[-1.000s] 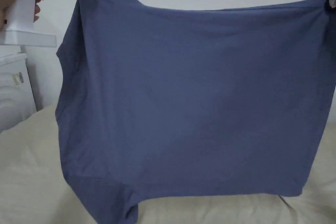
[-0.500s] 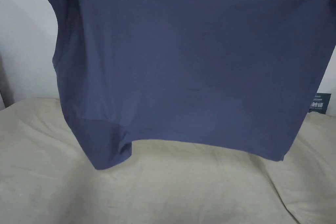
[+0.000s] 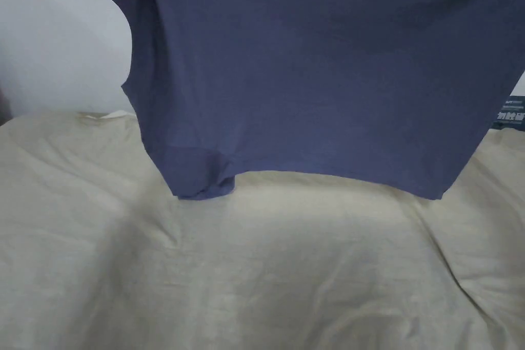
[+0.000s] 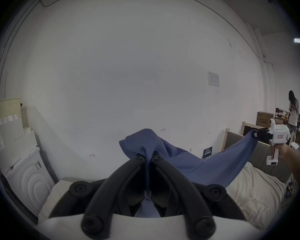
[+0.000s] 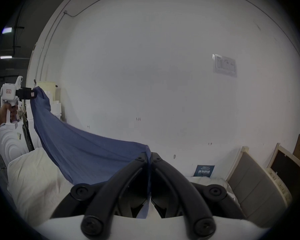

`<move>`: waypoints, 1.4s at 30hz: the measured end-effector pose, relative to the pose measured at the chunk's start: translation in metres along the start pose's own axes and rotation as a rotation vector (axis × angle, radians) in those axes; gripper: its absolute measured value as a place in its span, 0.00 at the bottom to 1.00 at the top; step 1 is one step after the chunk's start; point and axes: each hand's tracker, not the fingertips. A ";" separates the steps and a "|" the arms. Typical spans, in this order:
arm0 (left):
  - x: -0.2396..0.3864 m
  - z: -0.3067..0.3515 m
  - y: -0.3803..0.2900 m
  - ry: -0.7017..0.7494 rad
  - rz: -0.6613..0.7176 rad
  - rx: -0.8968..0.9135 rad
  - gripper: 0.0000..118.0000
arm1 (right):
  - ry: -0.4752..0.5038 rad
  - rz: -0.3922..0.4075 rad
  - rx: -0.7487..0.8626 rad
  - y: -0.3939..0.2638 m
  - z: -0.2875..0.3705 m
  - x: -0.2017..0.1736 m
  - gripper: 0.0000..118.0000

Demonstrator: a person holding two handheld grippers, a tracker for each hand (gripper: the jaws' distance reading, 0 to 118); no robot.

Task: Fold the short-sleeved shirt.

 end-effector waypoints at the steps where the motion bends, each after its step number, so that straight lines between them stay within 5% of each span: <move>1: 0.001 0.002 -0.008 -0.026 0.018 -0.008 0.04 | -0.003 0.007 0.000 -0.007 0.003 0.000 0.02; 16: 0.030 0.134 -0.168 -0.122 0.148 -0.077 0.04 | 0.094 -0.012 -0.110 -0.116 0.119 -0.032 0.02; 23: 0.050 0.240 -0.262 -0.161 0.263 -0.106 0.04 | 0.157 -0.112 -0.176 -0.199 0.210 -0.056 0.02; 26: 0.052 0.277 -0.309 -0.149 0.254 -0.165 0.04 | 0.161 -0.082 -0.226 -0.246 0.247 -0.064 0.02; 34: 0.073 0.356 -0.425 -0.119 0.262 -0.401 0.04 | 0.176 -0.170 -0.399 -0.371 0.334 -0.097 0.02; 42: 0.102 0.402 -0.495 -0.022 0.192 -0.601 0.04 | 0.175 -0.139 -0.496 -0.421 0.389 -0.143 0.02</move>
